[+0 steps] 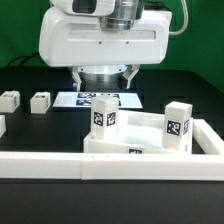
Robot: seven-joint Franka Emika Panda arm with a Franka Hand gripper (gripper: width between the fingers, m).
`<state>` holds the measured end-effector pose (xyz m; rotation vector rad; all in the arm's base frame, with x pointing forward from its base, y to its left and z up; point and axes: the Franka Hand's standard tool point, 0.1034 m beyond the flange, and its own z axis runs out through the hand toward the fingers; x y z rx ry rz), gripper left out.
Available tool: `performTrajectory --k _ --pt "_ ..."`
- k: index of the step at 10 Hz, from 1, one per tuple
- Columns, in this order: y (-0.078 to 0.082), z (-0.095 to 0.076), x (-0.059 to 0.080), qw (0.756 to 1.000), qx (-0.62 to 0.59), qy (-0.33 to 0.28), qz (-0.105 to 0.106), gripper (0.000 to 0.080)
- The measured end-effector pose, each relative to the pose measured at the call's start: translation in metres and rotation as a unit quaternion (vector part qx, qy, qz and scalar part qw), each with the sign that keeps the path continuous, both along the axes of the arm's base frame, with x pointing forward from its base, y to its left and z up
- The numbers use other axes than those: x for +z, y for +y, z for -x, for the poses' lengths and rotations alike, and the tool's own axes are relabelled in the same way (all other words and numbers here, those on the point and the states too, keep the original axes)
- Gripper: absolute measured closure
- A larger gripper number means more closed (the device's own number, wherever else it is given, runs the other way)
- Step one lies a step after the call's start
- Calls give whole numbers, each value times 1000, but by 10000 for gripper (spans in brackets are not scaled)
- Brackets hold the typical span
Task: Assemble square table
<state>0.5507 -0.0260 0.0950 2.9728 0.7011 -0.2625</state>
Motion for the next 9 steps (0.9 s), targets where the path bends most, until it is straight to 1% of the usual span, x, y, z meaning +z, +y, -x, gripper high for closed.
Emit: performTrajectory --k 5,6,7,8,9 --pt "-1 0 -1 1000 -10 -5 2 150" --pt "0 0 -5 998 -51 -33 9 150" --pt "3 4 -9 996 -81 -45 13 150" --pt "7 3 -13 991 -118 -61 15 151" --pt "12 -1 -20 981 -167 -95 13 150"
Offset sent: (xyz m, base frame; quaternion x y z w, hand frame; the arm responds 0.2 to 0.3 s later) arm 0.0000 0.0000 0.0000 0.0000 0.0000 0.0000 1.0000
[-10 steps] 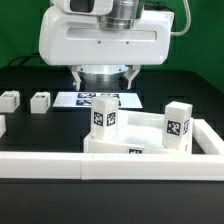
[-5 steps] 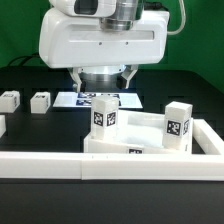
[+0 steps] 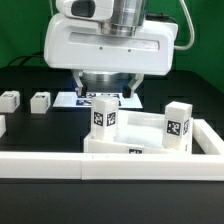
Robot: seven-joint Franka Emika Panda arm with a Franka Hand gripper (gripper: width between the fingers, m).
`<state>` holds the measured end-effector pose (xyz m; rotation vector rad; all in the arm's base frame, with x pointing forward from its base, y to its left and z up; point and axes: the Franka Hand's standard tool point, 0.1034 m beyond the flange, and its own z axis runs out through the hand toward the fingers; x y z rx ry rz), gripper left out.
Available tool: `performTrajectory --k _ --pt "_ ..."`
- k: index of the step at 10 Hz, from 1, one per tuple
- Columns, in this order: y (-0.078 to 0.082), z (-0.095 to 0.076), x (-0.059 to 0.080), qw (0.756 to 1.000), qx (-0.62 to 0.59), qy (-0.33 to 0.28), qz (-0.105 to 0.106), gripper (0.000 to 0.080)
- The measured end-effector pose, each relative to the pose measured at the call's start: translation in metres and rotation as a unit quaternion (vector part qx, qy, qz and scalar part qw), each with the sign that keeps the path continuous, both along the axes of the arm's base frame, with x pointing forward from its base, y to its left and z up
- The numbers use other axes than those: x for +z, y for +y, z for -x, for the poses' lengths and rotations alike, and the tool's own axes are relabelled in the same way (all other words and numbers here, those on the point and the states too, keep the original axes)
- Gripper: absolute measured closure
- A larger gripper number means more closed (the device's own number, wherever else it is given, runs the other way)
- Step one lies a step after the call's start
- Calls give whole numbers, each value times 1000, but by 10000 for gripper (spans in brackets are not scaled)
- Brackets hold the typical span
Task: Assemble square table
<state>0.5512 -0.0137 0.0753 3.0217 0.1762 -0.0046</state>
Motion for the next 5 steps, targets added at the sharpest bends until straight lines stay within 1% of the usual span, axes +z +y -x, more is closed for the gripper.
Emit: performTrajectory --k 1,2,3,4,5 --pt "-1 1 -4 999 -46 -3 -24 150" --pt "-10 -1 -7 994 -94 -18 -47 150" --pt "-12 0 -16 994 -93 -38 -39 150" --pt "-11 3 -19 994 -92 -34 -39 150" --pt "-12 2 -18 994 -92 -35 -38 150"
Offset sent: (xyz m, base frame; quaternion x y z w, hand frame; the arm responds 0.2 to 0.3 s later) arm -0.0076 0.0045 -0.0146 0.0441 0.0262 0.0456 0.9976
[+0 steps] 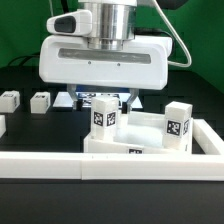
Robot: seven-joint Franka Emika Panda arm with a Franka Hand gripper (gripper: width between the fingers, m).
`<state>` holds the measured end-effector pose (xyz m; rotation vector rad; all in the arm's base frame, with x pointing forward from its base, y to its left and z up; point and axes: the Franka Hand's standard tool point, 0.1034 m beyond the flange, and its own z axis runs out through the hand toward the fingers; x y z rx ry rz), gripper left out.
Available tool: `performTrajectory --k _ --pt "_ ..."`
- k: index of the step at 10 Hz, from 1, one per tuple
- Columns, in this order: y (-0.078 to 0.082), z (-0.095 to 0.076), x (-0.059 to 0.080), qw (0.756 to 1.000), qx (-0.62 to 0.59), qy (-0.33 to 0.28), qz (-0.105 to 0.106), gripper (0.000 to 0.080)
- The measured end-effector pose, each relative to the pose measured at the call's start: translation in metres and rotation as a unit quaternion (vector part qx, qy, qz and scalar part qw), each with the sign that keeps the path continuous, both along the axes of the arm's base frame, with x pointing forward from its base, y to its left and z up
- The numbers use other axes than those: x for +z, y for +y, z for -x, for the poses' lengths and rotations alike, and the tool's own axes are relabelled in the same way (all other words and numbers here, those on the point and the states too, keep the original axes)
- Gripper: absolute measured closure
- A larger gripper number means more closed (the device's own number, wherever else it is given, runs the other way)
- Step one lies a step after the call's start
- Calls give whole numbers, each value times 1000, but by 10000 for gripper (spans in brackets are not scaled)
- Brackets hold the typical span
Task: Assemble square table
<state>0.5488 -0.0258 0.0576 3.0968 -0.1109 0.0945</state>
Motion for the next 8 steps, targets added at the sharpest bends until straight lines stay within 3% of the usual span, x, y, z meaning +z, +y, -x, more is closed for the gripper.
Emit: performTrajectory --k 2,4,8 --pt "0 0 0 1000 0 0 0 150" --pt "-11 6 -4 1000 -28 5 -7 150" --pt "0 22 -38 996 -82 38 -6 150"
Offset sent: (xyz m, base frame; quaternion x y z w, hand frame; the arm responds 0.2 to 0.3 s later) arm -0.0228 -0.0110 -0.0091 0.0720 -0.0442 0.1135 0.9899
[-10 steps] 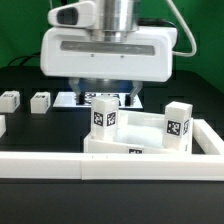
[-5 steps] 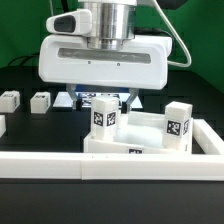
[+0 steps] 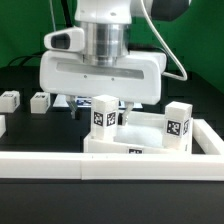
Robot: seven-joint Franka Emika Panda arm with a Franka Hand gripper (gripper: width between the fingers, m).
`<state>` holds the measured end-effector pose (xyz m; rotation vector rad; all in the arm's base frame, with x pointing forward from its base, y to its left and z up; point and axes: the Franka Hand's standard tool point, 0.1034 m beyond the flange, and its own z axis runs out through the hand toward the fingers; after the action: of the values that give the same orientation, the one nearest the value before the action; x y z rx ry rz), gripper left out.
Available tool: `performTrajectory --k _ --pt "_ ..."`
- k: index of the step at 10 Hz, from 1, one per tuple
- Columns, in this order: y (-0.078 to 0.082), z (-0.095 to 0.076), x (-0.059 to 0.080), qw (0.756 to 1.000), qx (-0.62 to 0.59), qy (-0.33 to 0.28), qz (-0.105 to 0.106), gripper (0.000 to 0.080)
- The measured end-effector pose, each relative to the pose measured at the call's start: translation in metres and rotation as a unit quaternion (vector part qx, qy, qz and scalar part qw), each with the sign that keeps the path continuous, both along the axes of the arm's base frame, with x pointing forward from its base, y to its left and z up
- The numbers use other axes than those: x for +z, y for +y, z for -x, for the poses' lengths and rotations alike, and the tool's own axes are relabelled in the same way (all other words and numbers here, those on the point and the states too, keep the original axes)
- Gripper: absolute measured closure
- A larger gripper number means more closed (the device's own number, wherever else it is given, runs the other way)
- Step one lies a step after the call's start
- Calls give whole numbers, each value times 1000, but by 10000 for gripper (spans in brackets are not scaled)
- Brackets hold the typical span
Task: Assemble square table
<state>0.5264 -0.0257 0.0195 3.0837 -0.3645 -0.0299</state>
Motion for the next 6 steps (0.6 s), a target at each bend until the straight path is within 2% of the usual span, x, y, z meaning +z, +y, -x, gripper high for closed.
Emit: performTrajectory --k 3,4,5,6 --pt "-4 -1 -5 1000 -1 2 3 150" --pt "-4 -1 -5 1000 -1 2 3 277" --pt "-4 -1 -5 1000 -1 2 3 277" --pt "-4 -1 -5 1000 -1 2 3 416"
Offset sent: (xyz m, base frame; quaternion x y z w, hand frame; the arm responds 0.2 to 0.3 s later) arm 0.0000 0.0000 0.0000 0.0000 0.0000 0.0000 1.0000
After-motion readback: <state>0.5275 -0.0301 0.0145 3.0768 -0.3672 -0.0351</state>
